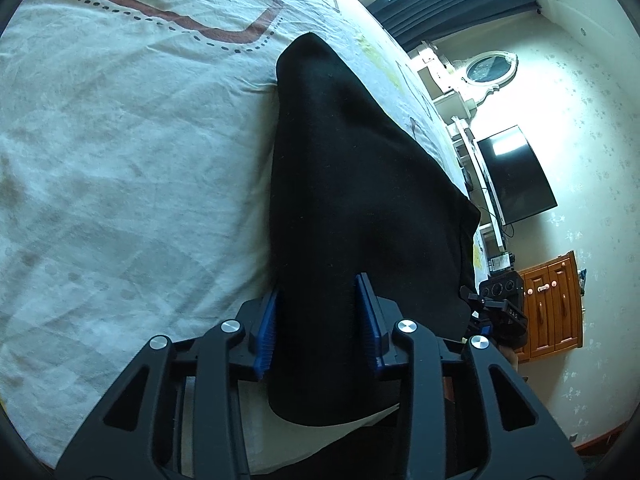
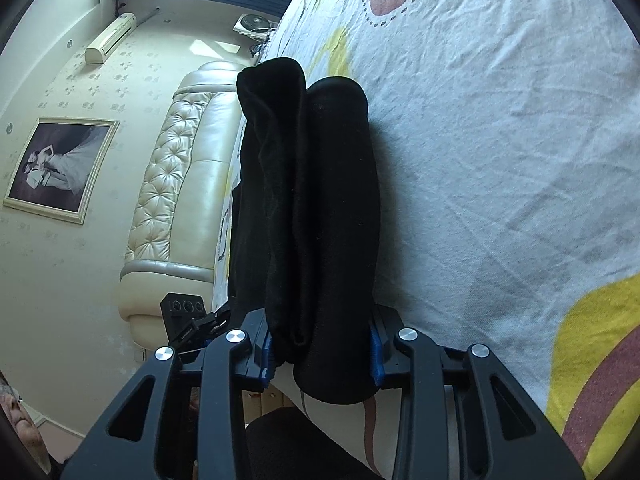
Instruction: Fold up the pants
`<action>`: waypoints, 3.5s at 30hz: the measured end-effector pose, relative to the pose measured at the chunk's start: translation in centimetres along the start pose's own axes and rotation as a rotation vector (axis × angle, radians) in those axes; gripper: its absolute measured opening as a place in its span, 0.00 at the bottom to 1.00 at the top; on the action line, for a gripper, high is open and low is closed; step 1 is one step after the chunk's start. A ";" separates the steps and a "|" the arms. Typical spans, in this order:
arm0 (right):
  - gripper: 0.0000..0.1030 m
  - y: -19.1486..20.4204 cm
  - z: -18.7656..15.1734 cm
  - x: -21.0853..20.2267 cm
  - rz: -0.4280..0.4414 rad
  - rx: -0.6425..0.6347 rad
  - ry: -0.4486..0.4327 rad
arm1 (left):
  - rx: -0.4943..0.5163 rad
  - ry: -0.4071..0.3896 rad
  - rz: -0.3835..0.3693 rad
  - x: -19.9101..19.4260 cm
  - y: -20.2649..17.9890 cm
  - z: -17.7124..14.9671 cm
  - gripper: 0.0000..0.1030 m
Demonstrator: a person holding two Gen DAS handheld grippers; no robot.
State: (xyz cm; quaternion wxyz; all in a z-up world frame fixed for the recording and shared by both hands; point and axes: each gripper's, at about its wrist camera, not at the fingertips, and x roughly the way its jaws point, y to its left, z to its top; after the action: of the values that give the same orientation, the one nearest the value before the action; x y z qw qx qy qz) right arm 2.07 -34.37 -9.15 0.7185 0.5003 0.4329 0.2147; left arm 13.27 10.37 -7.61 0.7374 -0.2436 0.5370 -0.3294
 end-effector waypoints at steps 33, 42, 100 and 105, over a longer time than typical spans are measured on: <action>0.81 6.0 -6.4 -3.4 -0.647 -0.178 -0.194 | 0.415 -0.161 0.586 -0.4 -10.9 -4.9 0.95; 0.81 9.3 -9.3 0.3 -0.787 -0.415 -0.157 | 0.450 -0.320 0.678 -2.5 -14.5 -8.3 0.95; 0.81 10.2 -10.2 1.4 -0.796 -0.460 -0.188 | 0.369 -0.315 0.720 -2.0 -15.3 -9.3 0.98; 0.81 10.1 -10.2 1.4 -0.794 -0.452 -0.180 | 0.389 -0.344 0.717 -2.2 -15.7 -9.4 0.98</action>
State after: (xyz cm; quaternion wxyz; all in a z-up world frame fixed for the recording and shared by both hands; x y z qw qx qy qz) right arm -4.49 -23.75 -1.90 0.8707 0.1436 0.4692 -0.0322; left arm 0.28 1.55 2.13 0.9159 0.0501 0.3850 -0.1021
